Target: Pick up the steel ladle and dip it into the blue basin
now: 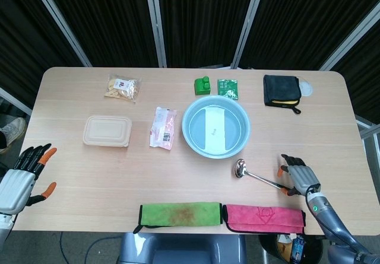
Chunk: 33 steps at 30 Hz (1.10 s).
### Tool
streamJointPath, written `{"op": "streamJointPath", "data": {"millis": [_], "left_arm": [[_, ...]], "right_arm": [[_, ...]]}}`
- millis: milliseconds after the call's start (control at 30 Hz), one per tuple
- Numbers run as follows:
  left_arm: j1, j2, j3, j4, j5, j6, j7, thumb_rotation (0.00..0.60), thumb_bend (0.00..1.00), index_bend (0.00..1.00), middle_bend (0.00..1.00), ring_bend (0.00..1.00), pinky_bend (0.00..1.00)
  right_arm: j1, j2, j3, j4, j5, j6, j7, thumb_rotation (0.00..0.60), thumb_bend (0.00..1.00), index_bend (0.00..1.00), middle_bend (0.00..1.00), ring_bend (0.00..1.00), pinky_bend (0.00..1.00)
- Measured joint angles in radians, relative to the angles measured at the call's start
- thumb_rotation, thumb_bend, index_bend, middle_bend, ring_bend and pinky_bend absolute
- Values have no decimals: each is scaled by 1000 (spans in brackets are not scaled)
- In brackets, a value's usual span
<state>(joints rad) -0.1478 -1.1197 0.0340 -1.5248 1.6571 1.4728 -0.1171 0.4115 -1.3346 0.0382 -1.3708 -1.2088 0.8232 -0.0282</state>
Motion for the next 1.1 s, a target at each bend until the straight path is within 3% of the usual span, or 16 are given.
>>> {"op": "streamJointPath", "data": {"millis": [1100], "left_arm": [[-6,9,3,9,-2,-1,-32,600,350,52,0,0,0]], "right_arm": [[12,-95,7,55,19,2,21,600,232,405,0,0,0]]}}
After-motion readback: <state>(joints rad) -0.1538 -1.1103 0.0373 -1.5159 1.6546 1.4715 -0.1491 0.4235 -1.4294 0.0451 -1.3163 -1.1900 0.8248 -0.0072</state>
